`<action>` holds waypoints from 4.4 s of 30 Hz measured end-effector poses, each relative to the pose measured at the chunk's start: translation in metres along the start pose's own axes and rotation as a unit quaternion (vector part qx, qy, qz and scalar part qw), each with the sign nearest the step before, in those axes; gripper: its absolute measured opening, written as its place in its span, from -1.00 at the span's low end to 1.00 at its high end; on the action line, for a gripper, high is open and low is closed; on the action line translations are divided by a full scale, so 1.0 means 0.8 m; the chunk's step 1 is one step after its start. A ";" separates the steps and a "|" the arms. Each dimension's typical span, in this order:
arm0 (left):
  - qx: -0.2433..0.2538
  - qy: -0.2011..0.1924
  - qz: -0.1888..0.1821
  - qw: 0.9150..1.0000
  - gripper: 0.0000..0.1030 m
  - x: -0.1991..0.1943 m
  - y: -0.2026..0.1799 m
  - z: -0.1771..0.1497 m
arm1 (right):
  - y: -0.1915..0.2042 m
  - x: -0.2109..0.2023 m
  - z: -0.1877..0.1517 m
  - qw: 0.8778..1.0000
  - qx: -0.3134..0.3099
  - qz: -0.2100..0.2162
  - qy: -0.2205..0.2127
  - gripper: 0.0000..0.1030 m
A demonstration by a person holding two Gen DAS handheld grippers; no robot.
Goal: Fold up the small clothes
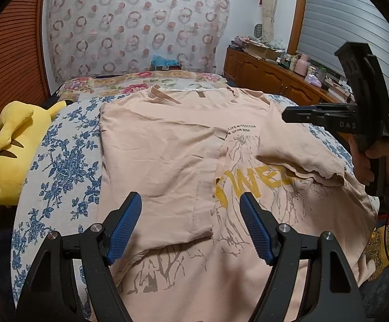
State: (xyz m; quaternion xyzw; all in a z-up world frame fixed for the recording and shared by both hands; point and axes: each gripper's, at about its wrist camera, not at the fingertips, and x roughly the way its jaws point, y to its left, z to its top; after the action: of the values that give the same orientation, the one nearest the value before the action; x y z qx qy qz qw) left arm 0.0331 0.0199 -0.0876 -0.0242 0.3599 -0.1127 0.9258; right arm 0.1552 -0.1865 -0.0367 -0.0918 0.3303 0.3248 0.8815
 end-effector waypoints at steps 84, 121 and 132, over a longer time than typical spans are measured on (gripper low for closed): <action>-0.021 0.094 0.083 0.992 0.62 0.181 0.171 0.127 | -0.175 0.065 0.008 0.989 0.041 -0.123 0.066 0.09; -0.009 -0.012 0.005 1.000 -0.89 0.083 0.114 0.145 | -0.125 0.015 0.010 0.996 0.014 -0.091 -0.004 -0.88; -0.002 -0.030 0.008 1.000 -0.89 0.041 0.089 0.120 | -0.103 -0.029 -0.033 0.995 0.016 -0.092 -0.022 -0.87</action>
State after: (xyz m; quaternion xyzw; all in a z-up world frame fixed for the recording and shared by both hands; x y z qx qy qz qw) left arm 0.1344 0.0781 -0.0469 -0.0265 0.3322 -0.1040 0.9371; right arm 0.1803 -0.2719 -0.0468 -0.1010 0.3064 0.2391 0.9158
